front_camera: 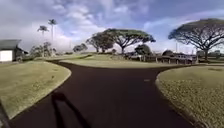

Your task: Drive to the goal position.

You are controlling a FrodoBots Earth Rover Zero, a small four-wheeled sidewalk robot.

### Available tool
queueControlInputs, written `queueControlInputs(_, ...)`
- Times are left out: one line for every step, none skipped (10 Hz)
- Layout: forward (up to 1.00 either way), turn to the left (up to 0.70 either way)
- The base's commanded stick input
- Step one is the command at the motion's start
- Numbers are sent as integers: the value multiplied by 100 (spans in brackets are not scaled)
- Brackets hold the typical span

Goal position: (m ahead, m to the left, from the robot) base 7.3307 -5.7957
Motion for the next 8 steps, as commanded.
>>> queueControlInputs(70,-35)
queueControlInputs(70,-35)
queueControlInputs(70,-35)
queueControlInputs(70,-35)
queueControlInputs(70,-19)
queueControlInputs(70,-4)
queueControlInputs(70,-2)
queueControlInputs(70,-1)
